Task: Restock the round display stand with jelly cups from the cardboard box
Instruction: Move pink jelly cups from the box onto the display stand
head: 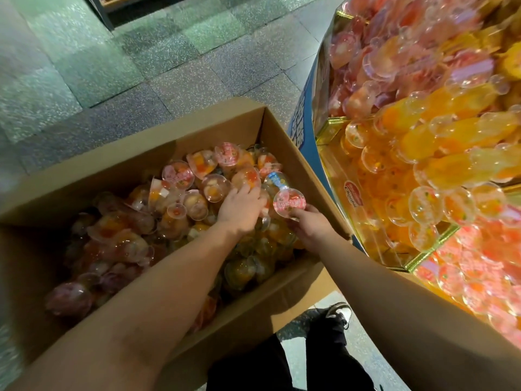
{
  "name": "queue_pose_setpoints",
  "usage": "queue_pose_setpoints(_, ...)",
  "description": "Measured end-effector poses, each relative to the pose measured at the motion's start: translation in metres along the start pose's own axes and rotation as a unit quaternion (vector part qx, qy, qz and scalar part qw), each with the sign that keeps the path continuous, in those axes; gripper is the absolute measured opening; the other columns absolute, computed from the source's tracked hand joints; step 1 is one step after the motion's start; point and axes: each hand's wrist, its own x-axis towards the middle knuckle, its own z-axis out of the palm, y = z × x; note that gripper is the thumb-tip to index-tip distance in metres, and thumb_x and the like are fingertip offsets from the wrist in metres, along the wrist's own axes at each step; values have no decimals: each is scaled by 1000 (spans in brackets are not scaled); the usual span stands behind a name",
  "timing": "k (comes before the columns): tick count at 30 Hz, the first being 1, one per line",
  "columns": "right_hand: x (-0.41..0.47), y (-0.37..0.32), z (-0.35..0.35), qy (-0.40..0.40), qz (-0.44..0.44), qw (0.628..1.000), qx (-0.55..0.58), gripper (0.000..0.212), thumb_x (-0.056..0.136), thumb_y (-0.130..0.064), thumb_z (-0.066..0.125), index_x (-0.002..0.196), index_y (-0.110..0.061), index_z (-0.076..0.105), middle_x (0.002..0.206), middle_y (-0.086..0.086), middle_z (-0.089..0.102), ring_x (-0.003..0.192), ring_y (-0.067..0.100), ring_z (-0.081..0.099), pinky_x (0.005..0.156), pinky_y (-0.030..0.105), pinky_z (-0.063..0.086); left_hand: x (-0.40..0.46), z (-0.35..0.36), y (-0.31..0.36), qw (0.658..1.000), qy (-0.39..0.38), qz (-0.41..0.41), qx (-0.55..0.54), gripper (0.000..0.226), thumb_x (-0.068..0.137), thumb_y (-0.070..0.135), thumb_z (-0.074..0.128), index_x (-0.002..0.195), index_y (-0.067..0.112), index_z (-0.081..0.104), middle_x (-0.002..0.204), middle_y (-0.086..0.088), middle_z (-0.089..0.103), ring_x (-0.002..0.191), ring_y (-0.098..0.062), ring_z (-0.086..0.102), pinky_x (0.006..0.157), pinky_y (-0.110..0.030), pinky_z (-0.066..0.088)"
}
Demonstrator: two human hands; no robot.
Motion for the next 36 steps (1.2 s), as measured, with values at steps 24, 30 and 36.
queue_pose_setpoints(24,-187,14,-270,-119,-79,966,215,32,92,4,54,121,-10,59,102,10,75,88,20,72,71,25,58,-53,-110,245,637,-60,-211,-739,13,97,15,59,92,6,50,112,-22,67,91,-28,71,72,-29,58)
queue_pose_setpoints(30,-187,35,-365,-58,-60,953,292,24,92,8,52,112,-5,57,94,9,71,88,21,67,71,23,58,-26,-108,343,634,-110,-179,-744,10,97,12,58,94,7,49,104,-18,68,85,-23,72,71,-29,58)
queue_pose_setpoints(36,-168,59,-445,9,-47,931,361,20,92,6,54,103,-10,60,94,12,71,89,23,65,65,22,60,18,-98,427,629,-134,-182,-744,8,97,9,58,100,6,51,103,-21,67,97,-34,70,77,-35,57)
